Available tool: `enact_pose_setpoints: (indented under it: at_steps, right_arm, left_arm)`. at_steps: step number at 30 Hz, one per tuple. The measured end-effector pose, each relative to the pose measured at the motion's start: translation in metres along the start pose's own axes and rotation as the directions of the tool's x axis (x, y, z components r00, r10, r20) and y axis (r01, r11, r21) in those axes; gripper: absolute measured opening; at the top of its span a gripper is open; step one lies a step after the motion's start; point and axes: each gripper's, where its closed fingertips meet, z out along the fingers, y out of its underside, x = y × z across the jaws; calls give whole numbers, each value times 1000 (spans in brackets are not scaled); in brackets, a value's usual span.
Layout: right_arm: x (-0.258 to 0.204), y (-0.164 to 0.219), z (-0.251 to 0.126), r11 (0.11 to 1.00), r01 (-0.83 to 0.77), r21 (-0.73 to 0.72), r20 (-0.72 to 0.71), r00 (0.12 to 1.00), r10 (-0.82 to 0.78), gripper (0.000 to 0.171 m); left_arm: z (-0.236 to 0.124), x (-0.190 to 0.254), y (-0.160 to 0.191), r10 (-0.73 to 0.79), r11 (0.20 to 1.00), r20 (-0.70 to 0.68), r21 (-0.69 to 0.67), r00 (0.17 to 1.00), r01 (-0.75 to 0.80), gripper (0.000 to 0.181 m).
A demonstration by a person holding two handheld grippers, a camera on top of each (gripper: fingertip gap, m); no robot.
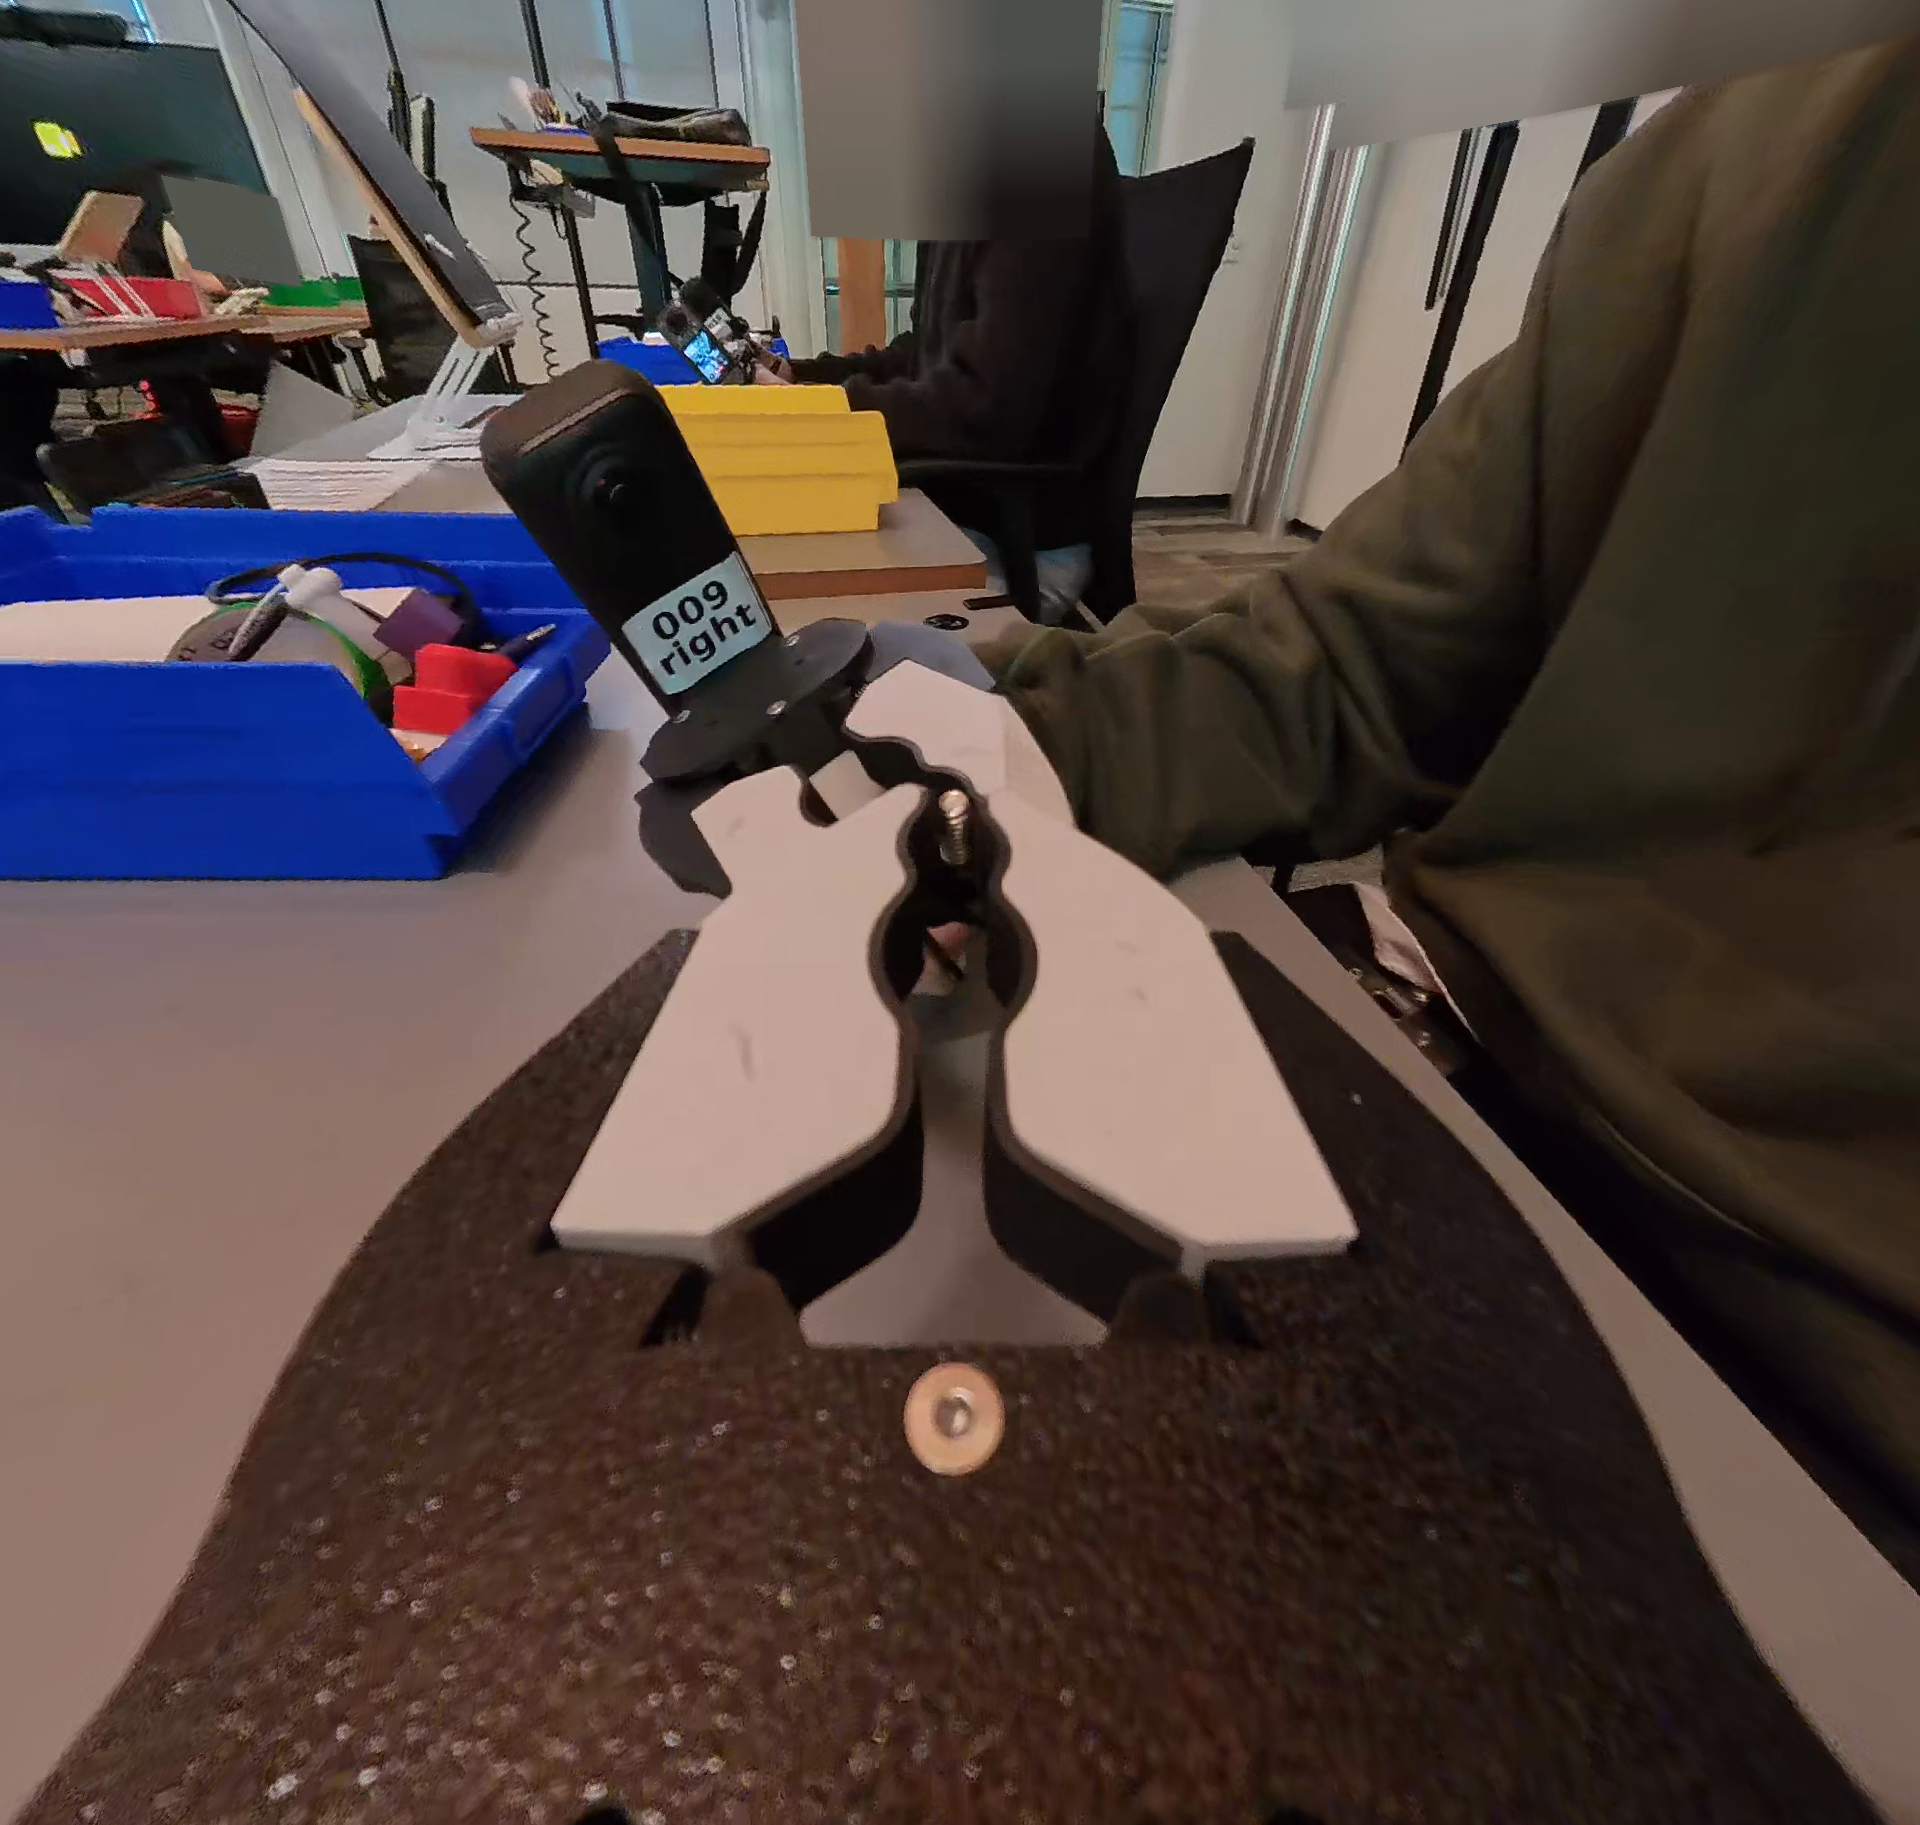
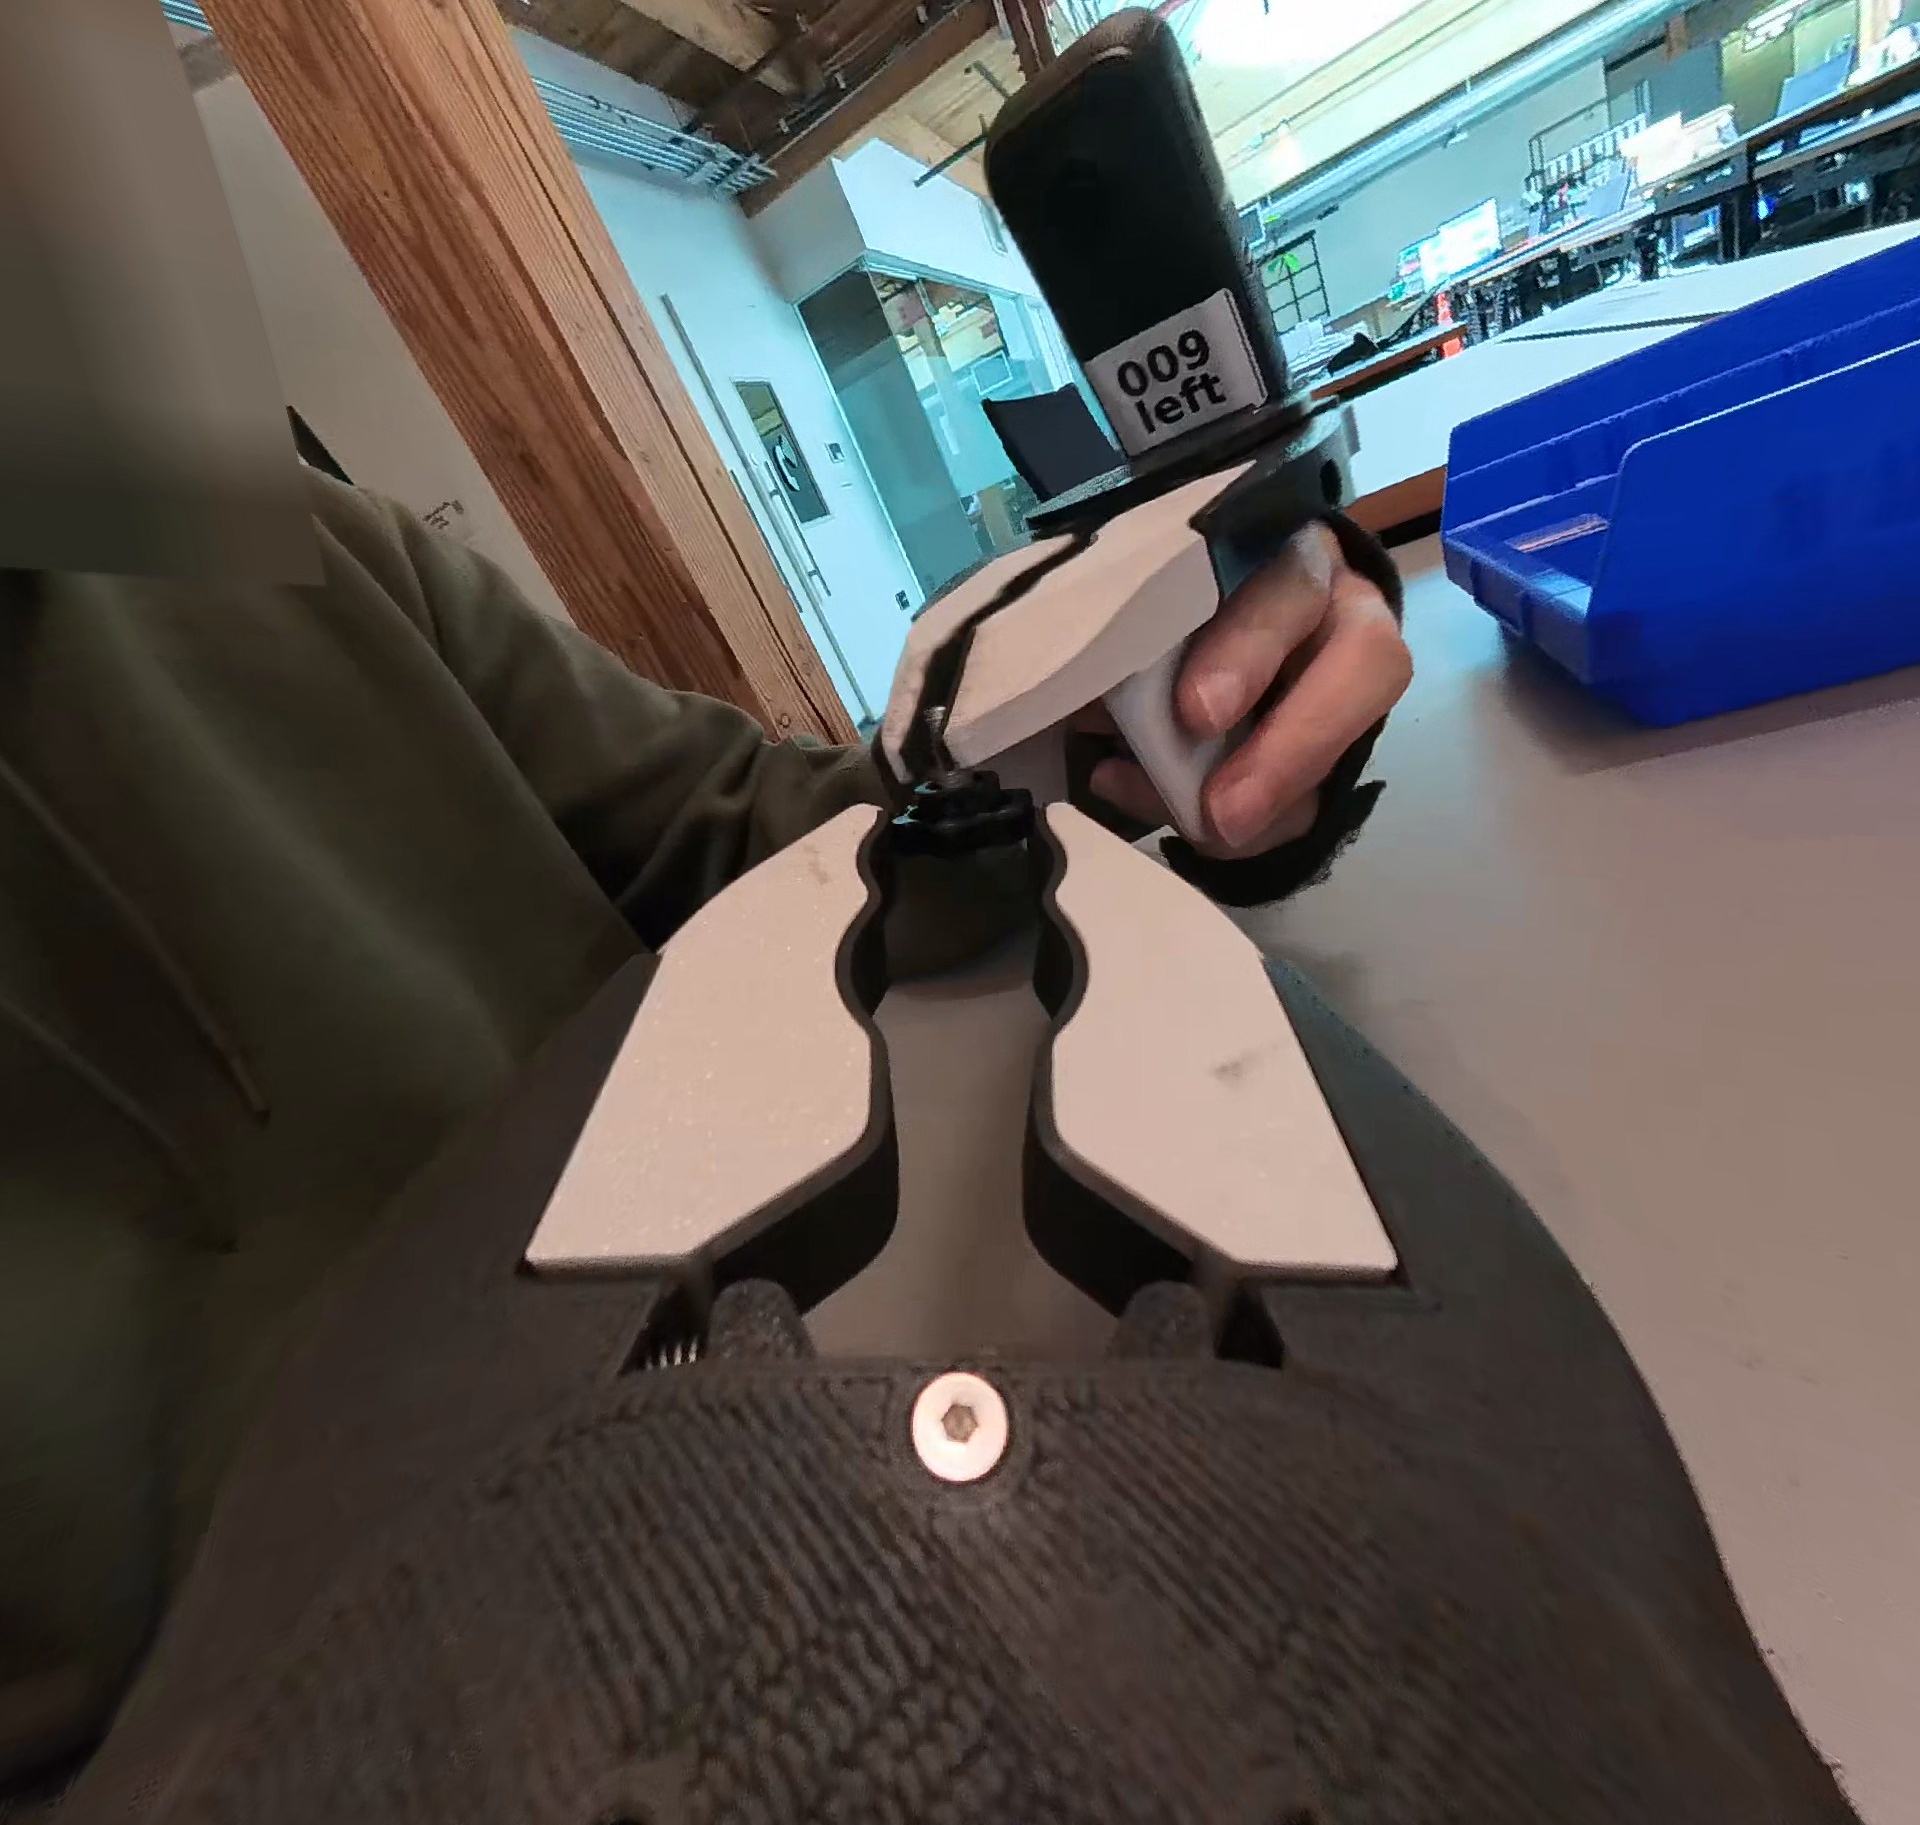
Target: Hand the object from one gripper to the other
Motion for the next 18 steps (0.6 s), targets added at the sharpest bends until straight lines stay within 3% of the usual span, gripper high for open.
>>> enact_pose_setpoints:
  at_steps: [3,5,8,12,14,18]
  right_arm:
    - [9,-5,-4,999,19,30,-60,998,-17,24]
    - [26,-13,-13,991,117,68,-210,973,-100,26]
    - [45,-21,-27,934,357,-20,-440,836,-329,41]
    - [56,-30,-37,863,490,-122,-583,669,-462,36]
    - [62,-31,-41,874,471,-124,-618,652,-439,24]
    - [62,-30,-42,909,406,-90,-589,714,-377,22]
  left_arm:
    - [-1,-12,0,-31,1000,58,-2,998,31,5]
    - [-4,-30,1,-71,997,169,0,983,72,5]
    - [-10,-58,1,-152,988,341,36,928,149,5]
    - [-8,-72,4,-190,981,448,47,874,189,5]
    - [-5,-73,8,-185,981,463,28,867,194,5]
    - [-4,-72,7,-203,978,446,49,872,203,5]
